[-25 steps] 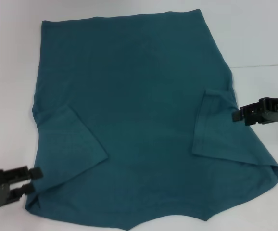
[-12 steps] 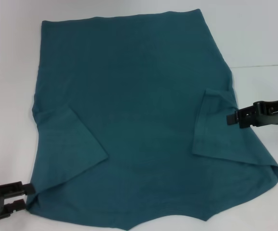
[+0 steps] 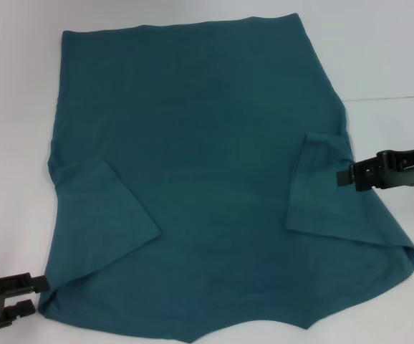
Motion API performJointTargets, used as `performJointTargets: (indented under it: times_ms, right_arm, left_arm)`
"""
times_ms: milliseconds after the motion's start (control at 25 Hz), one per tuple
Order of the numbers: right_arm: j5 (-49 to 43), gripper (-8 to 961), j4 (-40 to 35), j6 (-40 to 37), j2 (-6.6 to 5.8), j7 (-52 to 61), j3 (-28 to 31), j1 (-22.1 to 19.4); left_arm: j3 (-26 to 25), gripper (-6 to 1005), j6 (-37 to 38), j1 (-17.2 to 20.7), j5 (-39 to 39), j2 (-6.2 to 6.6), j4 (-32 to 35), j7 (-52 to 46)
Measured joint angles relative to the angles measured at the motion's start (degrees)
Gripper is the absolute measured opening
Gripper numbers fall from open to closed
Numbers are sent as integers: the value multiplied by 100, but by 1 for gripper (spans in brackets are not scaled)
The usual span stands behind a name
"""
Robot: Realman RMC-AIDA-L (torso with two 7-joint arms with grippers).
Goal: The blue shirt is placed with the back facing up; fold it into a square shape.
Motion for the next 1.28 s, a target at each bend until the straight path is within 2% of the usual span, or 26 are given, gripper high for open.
performJointTargets:
  times_ms: [880, 1280]
  right_arm:
    - [0, 556, 21, 23, 0, 10, 65, 6]
    - [0, 556, 33, 7, 0, -23, 159, 0]
  left_arm:
    - [37, 591, -174, -36, 132, -30, -113, -82]
    - [336, 590, -331, -290, 126, -39, -475, -73]
